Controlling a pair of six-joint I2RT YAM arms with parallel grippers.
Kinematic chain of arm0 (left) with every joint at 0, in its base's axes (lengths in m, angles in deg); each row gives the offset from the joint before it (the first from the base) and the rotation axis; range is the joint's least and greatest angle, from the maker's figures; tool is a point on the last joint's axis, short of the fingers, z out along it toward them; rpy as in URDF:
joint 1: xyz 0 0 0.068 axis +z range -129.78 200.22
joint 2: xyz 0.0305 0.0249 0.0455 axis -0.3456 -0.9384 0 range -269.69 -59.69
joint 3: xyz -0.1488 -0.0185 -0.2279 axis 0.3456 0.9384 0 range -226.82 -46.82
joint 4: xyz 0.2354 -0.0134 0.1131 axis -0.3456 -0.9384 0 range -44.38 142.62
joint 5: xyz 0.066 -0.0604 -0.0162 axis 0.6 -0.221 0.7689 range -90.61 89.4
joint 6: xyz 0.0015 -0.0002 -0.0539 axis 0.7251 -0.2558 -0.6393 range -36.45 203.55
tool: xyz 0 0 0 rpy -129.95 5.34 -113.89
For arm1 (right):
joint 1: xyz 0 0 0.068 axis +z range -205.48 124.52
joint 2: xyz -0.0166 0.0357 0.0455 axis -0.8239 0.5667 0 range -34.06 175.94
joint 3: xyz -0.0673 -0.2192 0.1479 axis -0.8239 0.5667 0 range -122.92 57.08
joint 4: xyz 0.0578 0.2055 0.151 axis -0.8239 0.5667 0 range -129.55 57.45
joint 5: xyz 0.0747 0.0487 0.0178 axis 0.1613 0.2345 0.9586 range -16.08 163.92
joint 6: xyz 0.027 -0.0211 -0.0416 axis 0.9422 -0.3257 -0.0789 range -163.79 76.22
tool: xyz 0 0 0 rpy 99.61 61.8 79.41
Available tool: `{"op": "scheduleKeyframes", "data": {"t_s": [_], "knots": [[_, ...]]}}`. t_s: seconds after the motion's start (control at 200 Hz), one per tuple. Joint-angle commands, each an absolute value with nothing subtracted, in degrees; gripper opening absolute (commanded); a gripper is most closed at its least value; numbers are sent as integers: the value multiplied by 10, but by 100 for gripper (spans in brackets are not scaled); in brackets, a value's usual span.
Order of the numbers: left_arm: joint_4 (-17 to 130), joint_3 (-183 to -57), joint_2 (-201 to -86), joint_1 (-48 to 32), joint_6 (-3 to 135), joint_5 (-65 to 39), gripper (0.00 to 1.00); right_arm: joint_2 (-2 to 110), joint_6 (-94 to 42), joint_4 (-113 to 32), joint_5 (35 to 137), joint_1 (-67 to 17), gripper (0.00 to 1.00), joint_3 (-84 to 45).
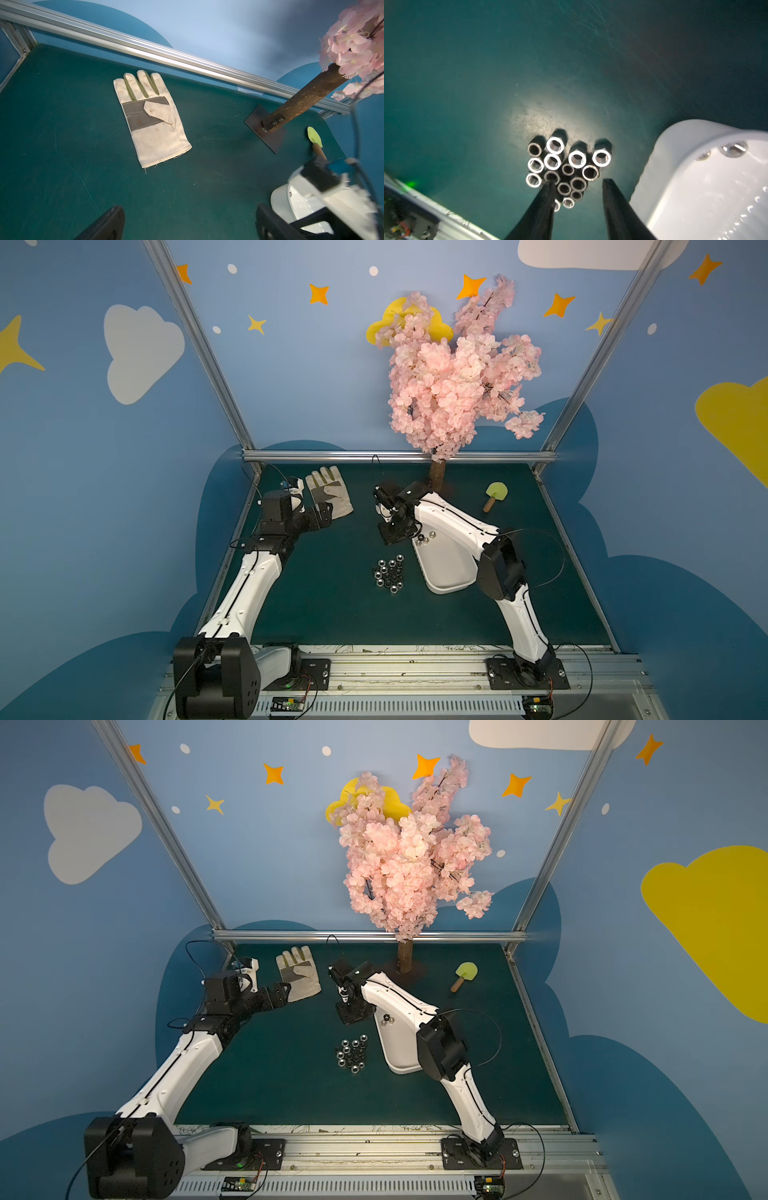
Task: Put the nuts on the desktop into the storage box
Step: Pick up the nut from the center of the board.
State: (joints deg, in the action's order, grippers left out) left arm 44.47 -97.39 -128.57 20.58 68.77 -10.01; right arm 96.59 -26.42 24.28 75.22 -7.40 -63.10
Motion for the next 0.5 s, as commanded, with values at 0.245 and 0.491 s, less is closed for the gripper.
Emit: {"op": "scheduleKeyframes", "data": {"t_s": [0.245, 0.491], "knots": [[443, -986, -1276, 206, 687, -105, 100, 1036, -259, 311, 709, -85, 45, -665], [441, -985, -1277, 206, 689, -102, 100, 1053, -257, 319, 721, -84, 44, -663]]}}
